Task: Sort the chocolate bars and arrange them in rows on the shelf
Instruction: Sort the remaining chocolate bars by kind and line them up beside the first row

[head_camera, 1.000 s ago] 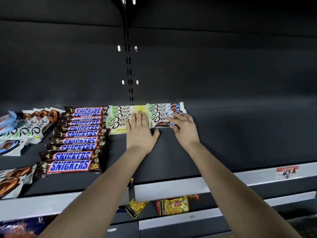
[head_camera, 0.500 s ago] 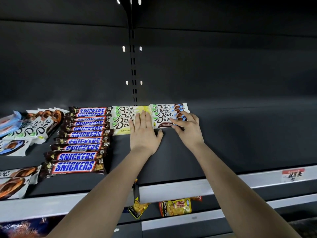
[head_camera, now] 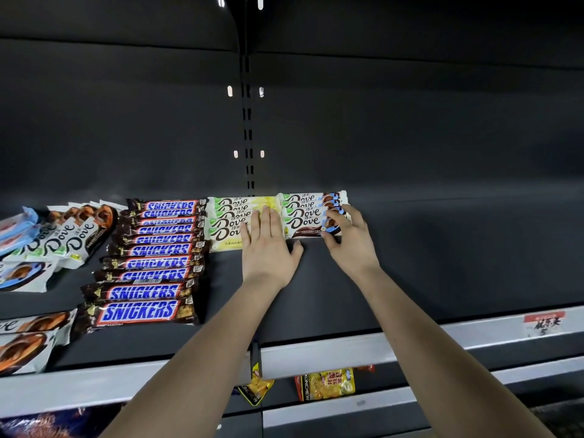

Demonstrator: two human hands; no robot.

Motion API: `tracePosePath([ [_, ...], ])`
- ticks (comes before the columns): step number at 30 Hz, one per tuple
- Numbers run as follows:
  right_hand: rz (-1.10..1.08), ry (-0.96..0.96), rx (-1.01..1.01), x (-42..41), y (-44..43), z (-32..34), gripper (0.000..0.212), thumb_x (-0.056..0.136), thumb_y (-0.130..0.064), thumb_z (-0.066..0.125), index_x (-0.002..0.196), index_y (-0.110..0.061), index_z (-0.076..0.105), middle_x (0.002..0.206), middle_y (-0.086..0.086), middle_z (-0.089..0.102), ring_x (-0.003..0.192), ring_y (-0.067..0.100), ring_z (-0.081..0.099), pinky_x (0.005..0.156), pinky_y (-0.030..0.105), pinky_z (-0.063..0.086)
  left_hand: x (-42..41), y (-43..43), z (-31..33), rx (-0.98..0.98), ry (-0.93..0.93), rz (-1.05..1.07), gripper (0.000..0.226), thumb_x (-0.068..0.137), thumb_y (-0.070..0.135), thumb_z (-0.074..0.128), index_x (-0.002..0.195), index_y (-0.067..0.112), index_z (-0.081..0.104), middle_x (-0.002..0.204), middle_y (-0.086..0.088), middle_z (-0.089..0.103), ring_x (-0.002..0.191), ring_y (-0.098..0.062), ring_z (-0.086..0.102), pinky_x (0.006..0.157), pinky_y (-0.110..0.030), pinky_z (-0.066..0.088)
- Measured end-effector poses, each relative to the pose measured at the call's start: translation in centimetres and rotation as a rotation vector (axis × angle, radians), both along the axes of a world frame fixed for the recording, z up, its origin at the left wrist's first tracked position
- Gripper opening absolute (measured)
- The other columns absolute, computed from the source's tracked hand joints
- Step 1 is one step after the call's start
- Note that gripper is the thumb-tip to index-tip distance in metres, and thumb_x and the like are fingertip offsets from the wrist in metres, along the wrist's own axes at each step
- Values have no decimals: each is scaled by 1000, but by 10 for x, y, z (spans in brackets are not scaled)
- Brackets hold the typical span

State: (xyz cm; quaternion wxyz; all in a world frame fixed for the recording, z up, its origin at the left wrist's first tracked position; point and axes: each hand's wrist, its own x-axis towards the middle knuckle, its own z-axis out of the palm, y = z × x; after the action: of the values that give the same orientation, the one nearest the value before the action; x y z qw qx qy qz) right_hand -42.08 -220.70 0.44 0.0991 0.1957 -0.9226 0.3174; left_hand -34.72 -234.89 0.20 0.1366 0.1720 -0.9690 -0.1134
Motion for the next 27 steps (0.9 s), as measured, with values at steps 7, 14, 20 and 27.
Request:
tracePosePath([
  [7,5,5,11,0,0,0,41,92,-24,56,132,-19,49,145,0,32,133,18,31,100,31,39,0,0,0,3,-1,-3,73,94,47,31,149,8,4,158,-7,-1,145,-24,-9,116,-43,-8],
  [14,-5,9,15,0,0,1,41,91,-25,57,131,-19,51,143,1,35,130,18,36,97,30,41,-1,0,-1,-5,-1,-2,74,94,48,31,149,8,4,158,-7,-1,145,-24,-9,116,-43,-8],
  [20,21,32,110,0,-2,-1,43,92,-25,53,133,-20,45,149,-4,27,137,19,20,108,38,33,0,0,-1,10,13,-26,70,94,46,32,149,20,-2,158,-8,-1,145,-26,-9,115,-44,-10],
  [27,38,-12,219,-3,-4,-2,49,95,-24,44,142,-23,30,153,-9,17,143,18,2,117,41,13,-1,0,-1,7,23,-33,65,94,46,33,149,25,7,158,-8,0,145,-27,-9,115,-45,-9],
])
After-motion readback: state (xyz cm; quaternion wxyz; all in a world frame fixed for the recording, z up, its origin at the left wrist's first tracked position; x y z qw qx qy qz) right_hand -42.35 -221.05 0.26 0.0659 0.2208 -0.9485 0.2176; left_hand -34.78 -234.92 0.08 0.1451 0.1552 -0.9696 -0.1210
